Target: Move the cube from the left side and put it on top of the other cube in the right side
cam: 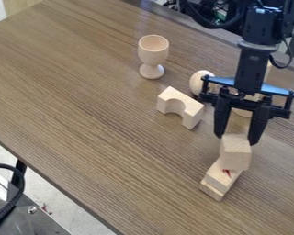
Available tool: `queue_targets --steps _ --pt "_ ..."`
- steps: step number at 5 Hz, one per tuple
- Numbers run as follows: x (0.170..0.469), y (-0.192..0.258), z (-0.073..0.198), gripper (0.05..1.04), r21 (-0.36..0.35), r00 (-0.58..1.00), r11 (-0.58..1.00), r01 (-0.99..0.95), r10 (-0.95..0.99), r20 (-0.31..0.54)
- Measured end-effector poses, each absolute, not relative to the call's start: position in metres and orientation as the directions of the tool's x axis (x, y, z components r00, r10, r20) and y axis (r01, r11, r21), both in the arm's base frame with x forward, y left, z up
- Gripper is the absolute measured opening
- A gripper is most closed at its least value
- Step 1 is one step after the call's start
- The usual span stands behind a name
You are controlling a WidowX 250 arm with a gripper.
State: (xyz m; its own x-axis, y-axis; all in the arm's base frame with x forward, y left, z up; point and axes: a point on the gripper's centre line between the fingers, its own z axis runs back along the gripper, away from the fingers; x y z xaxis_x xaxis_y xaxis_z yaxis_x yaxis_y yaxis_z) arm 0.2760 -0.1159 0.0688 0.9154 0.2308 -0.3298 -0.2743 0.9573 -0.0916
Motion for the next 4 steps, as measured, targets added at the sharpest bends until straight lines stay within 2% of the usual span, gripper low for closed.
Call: queue_targets --steps 1,2,3,4 --pt "0.276 -0.116 0.068 0.9 -0.085 0.916 0.957 -0.276 0.235 -0.327" --pt "0.277 -0.115 0.068 1.006 -0.079 0.917 0.958 -0.274 0.236 -0.321" --pt "0.277 -0.113 0.068 1.0 -0.071 0.92 0.96 -0.269 0.234 -0.315" --pt "0.28 -0.112 0.105 1.0 -0.182 0.967 0.954 -0.238 0.217 -0.132"
